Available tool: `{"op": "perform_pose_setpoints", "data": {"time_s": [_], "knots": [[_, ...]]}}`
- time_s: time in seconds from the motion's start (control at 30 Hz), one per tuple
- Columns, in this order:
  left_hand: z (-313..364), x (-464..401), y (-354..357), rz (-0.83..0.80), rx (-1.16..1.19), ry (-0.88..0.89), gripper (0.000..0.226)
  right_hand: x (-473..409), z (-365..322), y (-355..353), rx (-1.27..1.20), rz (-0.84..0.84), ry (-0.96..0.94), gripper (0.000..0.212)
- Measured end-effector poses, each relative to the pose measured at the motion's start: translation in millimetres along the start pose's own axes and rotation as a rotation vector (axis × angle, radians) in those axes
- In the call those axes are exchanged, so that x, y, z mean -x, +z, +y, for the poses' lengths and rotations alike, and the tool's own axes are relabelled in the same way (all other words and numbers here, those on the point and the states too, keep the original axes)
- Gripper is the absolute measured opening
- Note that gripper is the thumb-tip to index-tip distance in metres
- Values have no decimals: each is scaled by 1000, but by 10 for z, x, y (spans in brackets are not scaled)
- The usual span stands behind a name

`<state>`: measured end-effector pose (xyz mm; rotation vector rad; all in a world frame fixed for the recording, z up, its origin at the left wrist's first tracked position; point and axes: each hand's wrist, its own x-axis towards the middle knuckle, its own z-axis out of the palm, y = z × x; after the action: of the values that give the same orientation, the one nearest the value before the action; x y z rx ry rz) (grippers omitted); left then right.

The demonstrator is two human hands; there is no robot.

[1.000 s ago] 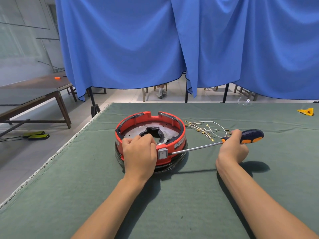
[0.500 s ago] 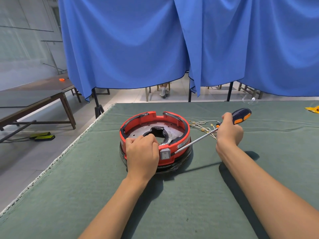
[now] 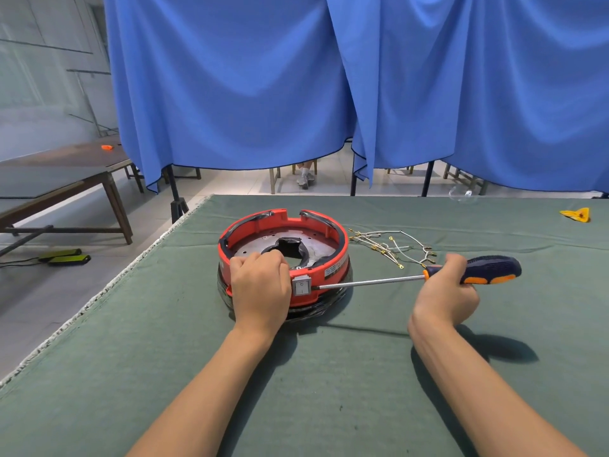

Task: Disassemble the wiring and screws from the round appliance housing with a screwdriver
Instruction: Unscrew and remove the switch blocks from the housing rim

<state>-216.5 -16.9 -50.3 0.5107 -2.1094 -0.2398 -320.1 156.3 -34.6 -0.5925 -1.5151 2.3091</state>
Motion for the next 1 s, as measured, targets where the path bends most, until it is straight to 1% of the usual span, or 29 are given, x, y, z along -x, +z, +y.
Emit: {"op": "perform_pose_setpoints", "data": {"time_s": [0.2, 0.4, 0.5, 0.63, 0.8, 1.0], "knots": [[-1, 9, -6, 1, -1, -4, 39, -7, 54, 72, 32, 42, 88, 33], [-16, 16, 17, -15, 11, -16, 32, -117, 88, 205, 88, 38, 99, 33], [-23, 22, 25, 7, 31, -3, 31, -145, 101, 282, 114, 23, 119, 32], [-40, 23, 25, 48, 54, 35, 35, -189, 114, 392, 137, -16, 107, 32], [-47, 23, 41, 62, 54, 44, 33, -215, 57, 552, 256, -95, 85, 30], [-80, 32, 68, 92, 67, 57, 31, -168, -64, 761, 291, -179, -10, 34]]}}
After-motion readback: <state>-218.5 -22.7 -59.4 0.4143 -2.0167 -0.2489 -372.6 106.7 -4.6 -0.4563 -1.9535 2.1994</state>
